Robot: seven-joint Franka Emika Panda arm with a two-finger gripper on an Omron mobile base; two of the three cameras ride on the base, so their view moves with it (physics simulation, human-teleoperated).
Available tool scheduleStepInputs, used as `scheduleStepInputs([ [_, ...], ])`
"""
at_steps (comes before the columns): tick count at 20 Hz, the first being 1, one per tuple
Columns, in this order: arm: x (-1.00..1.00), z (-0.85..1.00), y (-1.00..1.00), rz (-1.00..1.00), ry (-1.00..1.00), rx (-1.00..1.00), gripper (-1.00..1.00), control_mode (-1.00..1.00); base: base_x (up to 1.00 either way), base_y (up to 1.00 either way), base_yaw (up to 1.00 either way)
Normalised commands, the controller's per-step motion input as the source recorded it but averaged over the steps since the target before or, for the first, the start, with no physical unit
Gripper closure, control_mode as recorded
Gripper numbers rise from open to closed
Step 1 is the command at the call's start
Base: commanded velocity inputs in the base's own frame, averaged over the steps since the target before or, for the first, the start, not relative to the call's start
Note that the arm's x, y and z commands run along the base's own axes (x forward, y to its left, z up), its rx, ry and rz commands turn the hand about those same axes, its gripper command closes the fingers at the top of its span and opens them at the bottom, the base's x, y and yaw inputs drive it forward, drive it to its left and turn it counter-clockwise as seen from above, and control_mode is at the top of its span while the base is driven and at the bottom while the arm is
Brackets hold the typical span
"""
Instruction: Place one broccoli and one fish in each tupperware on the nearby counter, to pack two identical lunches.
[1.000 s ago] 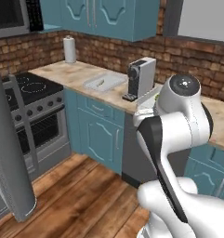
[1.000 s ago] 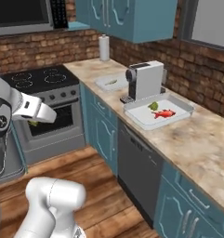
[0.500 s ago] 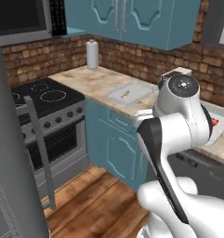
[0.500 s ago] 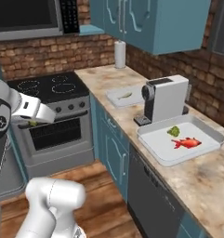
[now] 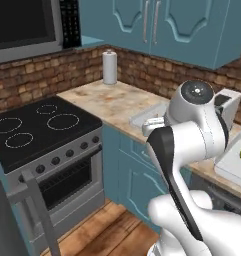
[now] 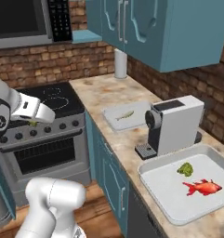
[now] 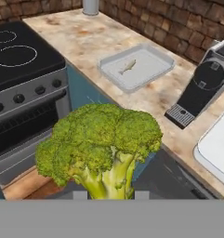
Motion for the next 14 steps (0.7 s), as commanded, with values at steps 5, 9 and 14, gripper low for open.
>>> scheduleStepInputs([
  [5,0.00,0.00,0.00,0.00,0.00,0.00,1.00,1.00,1.00,0.00,0.00],
  [9,0.00,0.00,0.00,0.00,0.00,0.00,1.00,1.00,0.97,0.00,0.00],
  [14,0.00,0.00,0.00,0.00,0.00,0.00,1.00,1.00,0.69,0.00,-0.12],
])
